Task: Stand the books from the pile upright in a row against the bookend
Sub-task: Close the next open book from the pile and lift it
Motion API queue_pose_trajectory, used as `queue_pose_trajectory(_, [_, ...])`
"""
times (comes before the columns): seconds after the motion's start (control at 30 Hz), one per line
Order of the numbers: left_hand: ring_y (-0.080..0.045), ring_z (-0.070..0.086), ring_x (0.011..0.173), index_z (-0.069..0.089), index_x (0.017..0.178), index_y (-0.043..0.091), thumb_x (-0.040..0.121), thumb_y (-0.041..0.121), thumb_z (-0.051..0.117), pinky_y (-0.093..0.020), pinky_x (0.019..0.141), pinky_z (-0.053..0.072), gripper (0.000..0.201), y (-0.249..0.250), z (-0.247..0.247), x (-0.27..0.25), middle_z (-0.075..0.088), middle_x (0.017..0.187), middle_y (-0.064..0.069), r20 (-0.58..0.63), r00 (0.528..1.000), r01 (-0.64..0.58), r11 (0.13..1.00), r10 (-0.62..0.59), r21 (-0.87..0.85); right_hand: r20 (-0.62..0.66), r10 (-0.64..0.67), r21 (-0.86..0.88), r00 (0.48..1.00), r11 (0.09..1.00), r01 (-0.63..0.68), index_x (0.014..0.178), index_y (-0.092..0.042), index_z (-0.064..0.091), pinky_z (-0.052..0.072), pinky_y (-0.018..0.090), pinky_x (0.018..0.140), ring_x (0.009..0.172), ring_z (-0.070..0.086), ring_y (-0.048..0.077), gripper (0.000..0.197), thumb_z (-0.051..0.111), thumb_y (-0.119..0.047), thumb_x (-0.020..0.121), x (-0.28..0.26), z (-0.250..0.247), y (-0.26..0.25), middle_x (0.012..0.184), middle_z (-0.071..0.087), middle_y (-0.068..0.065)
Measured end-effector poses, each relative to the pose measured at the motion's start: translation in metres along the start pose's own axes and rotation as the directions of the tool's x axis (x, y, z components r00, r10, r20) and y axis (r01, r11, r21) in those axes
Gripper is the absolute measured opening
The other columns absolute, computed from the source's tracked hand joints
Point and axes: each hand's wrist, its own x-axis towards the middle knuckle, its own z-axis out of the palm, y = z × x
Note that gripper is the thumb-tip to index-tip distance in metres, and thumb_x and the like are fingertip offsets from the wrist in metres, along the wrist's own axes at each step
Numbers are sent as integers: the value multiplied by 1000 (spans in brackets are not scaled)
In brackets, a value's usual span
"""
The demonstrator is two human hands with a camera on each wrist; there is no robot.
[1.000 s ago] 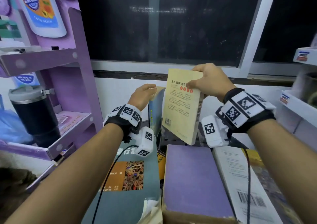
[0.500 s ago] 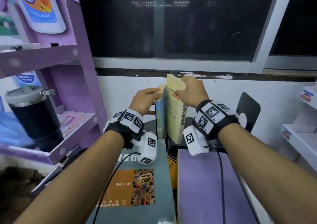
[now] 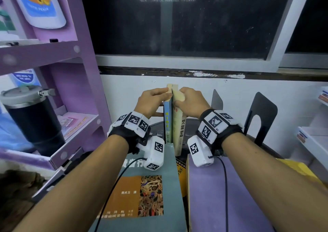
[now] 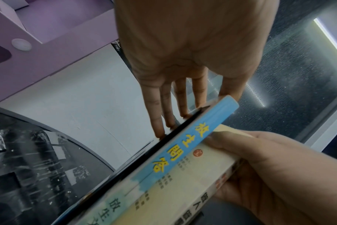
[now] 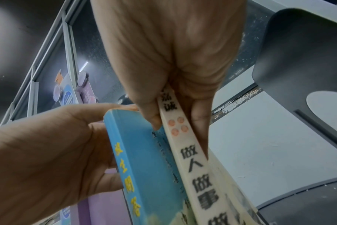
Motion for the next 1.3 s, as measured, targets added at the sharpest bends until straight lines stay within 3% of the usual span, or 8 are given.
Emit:
queue_pose_trajectory(0.07, [-18, 65, 91, 65, 122, 19, 88, 23, 67, -28, 56, 57, 34, 0, 0, 0, 68, 113, -4, 7, 1000, 3, 1000, -3, -9, 63, -16, 13, 998, 1000, 16, 113, -11, 58, 47, 26, 65, 89, 59, 21, 26, 59, -24, 91, -3, -4, -2, 108, 64, 10])
queue_pose_trajectory(0.17, [-16, 65, 89, 65, 122, 18, 88, 22, 67, -26, 54, 57, 34, 1, -1, 0, 68, 112, -4, 16, 1000, 2, 1000, -1, -15, 209, 13, 116, 978, 992, -38, 119, -17, 51, 59, 41, 80, 95, 66, 26, 29, 57, -20, 91, -8, -10, -5, 108, 66, 12])
queue_pose_trajectory(0.37, [-17, 66, 88, 65, 122, 17, 87, 19, 67, -29, 55, 58, 34, 3, 0, -2, 70, 109, -6, 6, 1000, 10, 999, -9, -31, 387, 31, 297, 921, 942, -156, 135, -13, 36, 58, 49, 85, 99, 69, 33, 57, 68, -6, 87, -16, -12, -11, 115, 63, 18])
queue_pose_trajectory(0.53, [-16, 67, 85, 64, 123, 15, 88, 18, 67, -29, 55, 58, 35, 5, 0, -3, 70, 105, -6, 19, 1000, 19, 999, -19, -37, 388, 48, 374, 920, 904, -205, 143, -15, 27, 56, 48, 87, 101, 68, 33, 74, 71, -5, 85, -21, -10, -9, 100, 60, 6])
queue_pose_trajectory(0.67, [-15, 66, 81, 64, 123, 14, 87, 17, 67, -29, 53, 57, 36, 6, 3, -4, 70, 100, -4, 17, 1000, 23, 999, -22, -33, 384, 91, 402, 919, 879, -255, 143, -15, 25, 58, 45, 85, 98, 69, 30, 76, 72, -6, 84, -20, -6, -7, 113, 61, 12])
queue_pose_trajectory(1.03, [-14, 66, 81, 61, 128, 15, 91, 19, 63, -32, 62, 60, 37, 9, -2, -11, 69, 100, -5, 51, 998, 37, 999, -38, 10, 312, 115, 359, 943, 904, -230, 137, -15, 31, 60, 44, 80, 92, 71, 29, 73, 77, -10, 80, -22, 2, -13, 113, 63, 14])
queue_pose_trajectory(1.2, [-18, 65, 87, 58, 129, 16, 97, 23, 53, -37, 72, 60, 34, 17, -6, -23, 66, 116, -8, 126, 990, 56, 996, -64, 67, 303, 133, 393, 944, 884, -251, 136, -15, 33, 59, 41, 79, 94, 70, 28, 70, 76, -7, 81, -30, -1, -14, 117, 62, 13])
queue_pose_trajectory(1.3, [-28, 63, 103, 56, 129, 15, 97, 26, 54, -44, 80, 58, 34, 21, -11, -32, 62, 125, -7, 135, 987, 66, 989, -84, 133, 316, 139, 397, 938, 879, -264, 122, -20, 35, 58, 44, 85, 99, 69, 29, 59, 76, -8, 81, -36, -4, -16, 120, 63, 13])
